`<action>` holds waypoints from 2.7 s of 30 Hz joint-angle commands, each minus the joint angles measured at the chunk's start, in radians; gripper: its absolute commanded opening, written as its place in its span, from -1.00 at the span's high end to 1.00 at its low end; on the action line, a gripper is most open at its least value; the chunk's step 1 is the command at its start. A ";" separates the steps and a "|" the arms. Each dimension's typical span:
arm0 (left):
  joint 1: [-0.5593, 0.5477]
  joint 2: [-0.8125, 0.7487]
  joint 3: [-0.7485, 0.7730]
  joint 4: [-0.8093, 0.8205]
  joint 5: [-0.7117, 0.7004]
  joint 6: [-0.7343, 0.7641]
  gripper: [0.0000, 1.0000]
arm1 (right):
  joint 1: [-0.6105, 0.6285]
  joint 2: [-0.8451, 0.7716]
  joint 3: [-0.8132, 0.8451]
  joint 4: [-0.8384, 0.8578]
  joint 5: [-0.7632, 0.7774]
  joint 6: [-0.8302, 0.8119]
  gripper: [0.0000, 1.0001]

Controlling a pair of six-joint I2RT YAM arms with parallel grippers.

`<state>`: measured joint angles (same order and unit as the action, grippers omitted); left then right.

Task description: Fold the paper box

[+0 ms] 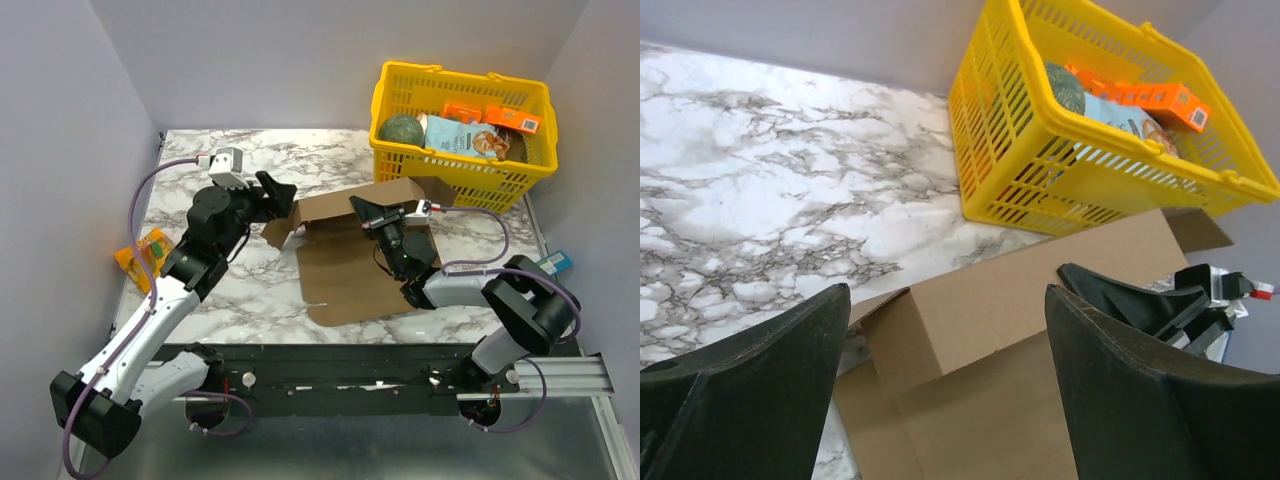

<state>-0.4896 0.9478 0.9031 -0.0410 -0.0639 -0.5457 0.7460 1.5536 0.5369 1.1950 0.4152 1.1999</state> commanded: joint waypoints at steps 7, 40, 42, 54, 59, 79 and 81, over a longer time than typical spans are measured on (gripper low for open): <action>0.014 0.066 -0.108 0.114 0.142 -0.068 -0.66 | -0.014 0.071 -0.100 0.202 -0.018 -0.120 0.99; -0.113 0.371 -0.092 0.320 0.167 -0.165 -0.50 | -0.065 -0.038 -0.170 -0.041 0.016 -0.099 0.98; -0.113 0.397 -0.082 0.342 0.190 -0.169 -0.50 | -0.066 -0.038 -0.169 -0.043 0.013 -0.102 0.98; -0.072 0.359 -0.116 0.411 0.249 -0.142 -0.51 | -0.065 -0.053 -0.181 -0.069 0.034 -0.086 0.98; 0.043 0.208 -0.170 0.343 0.378 -0.004 -0.69 | -0.069 -0.078 -0.173 -0.130 0.048 -0.076 0.98; 0.275 0.701 0.106 0.057 0.110 0.108 -0.64 | -0.082 -0.072 -0.155 -0.153 0.020 -0.053 0.98; 0.273 0.771 0.161 -0.006 0.134 0.141 -0.61 | -0.082 -0.076 -0.150 -0.166 0.019 -0.053 0.98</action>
<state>-0.2180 1.5883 0.9558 0.1123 0.1158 -0.4862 0.6720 1.4586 0.3862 1.1683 0.4305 1.2087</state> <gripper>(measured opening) 0.822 0.016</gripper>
